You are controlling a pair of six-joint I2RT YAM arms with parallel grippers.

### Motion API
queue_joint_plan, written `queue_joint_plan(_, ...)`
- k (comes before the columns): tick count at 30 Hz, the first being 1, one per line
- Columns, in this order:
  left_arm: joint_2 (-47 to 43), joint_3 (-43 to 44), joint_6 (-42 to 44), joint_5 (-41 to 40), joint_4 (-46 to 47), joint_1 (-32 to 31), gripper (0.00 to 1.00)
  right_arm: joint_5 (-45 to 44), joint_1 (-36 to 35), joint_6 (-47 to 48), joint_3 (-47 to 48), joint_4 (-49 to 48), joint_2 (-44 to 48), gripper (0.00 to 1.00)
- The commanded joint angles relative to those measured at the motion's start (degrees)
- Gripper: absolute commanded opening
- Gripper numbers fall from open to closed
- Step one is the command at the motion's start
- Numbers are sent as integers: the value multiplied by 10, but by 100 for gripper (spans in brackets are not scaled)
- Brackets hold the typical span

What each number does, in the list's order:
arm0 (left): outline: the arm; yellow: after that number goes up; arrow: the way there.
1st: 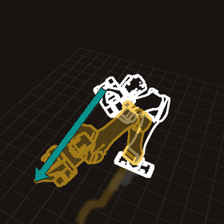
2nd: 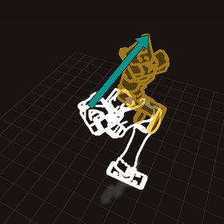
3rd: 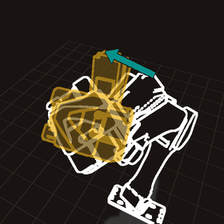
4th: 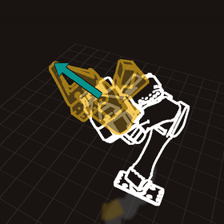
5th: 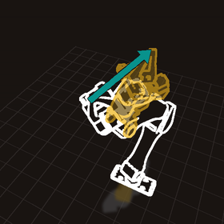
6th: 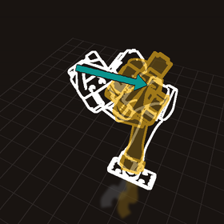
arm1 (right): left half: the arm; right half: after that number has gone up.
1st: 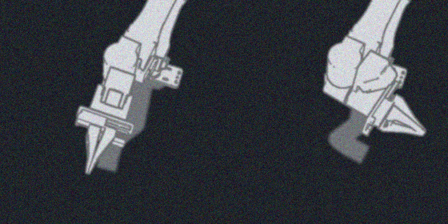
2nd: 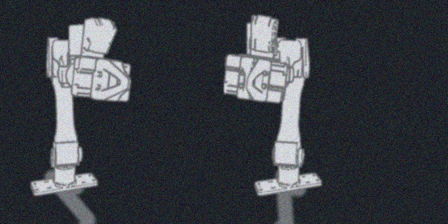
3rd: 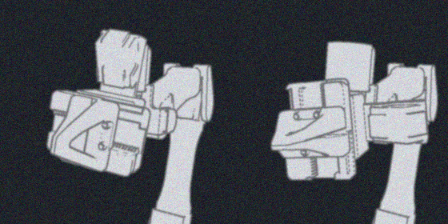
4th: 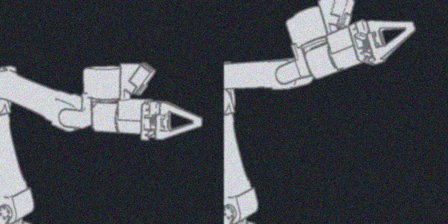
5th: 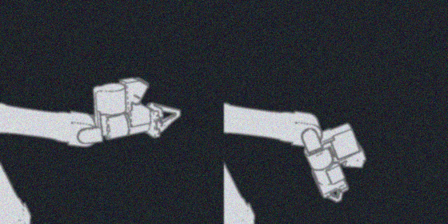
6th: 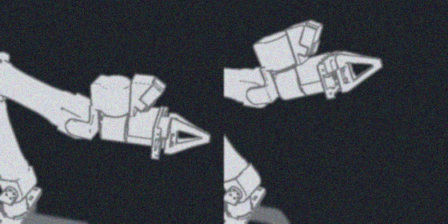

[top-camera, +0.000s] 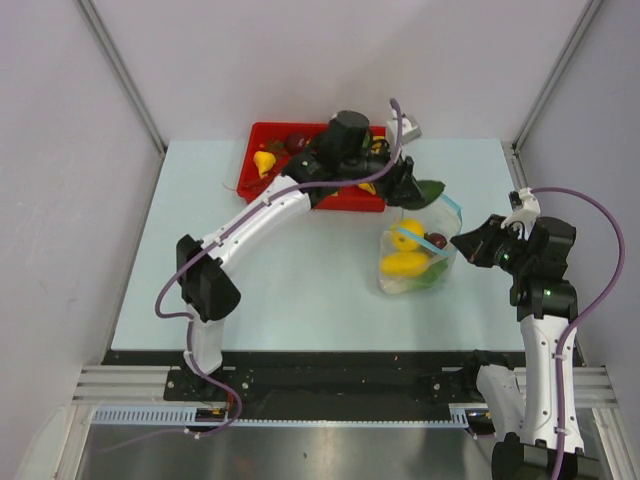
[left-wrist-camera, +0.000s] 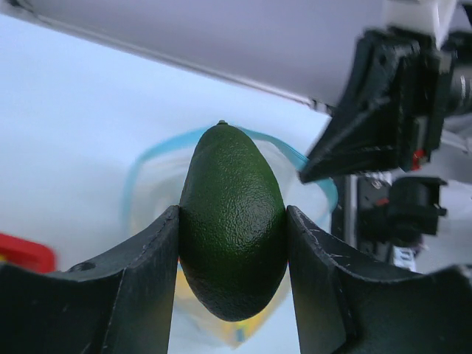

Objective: Place the food in the zip-top bag and seal the zipper
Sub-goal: Place the fake fruit in the zipper food storage bag.

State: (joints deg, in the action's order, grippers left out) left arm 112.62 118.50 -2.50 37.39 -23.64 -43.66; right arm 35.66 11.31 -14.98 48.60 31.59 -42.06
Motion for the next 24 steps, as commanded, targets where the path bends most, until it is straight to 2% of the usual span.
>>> queue_joint_plan(1, -11, -31, 36, 9, -34, -23, 45, 14, -3, 0, 3, -15, 9, 0)
queue_joint_plan(7, 19, -47, 54, -20, -53, -62, 54, 25, -2, 7, 1, -6, 13, 0)
queue_joint_plan(8, 24, -43, 51, -32, -55, -63, 66, 26, -1, 7, 1, -4, 15, 0)
queue_joint_plan(10, 26, -36, 35, -44, -55, -64, 82, 31, 0, 11, 1, 1, 19, 0)
queue_joint_plan(11, 21, -30, 32, -49, -55, -63, 95, 32, 1, 12, 1, 3, 21, 0)
queue_joint_plan(12, 16, -28, 29, -49, -55, -56, 99, 33, 3, 14, 1, 8, 22, 0)
queue_joint_plan(14, -1, -42, 3, -30, -36, -40, 100, 36, 6, 20, 2, 15, 23, 0)
queue_joint_plan(16, -42, -70, -15, 29, -12, 1, 100, 42, 10, 25, 1, 16, 24, 0)
queue_joint_plan(19, -131, -202, 5, 96, 77, 55, 100, 49, 13, 29, 1, 17, 28, 0)
queue_joint_plan(20, -151, -280, 15, 105, 123, 66, 100, 50, 14, 29, 2, 18, 28, 0)
queue_joint_plan(21, -185, -310, 49, 110, 131, 80, 100, 53, 14, 31, 2, 17, 28, 0)
queue_joint_plan(24, -211, -407, 99, 82, 171, 82, 100, 57, 16, 39, 0, 22, 29, 0)
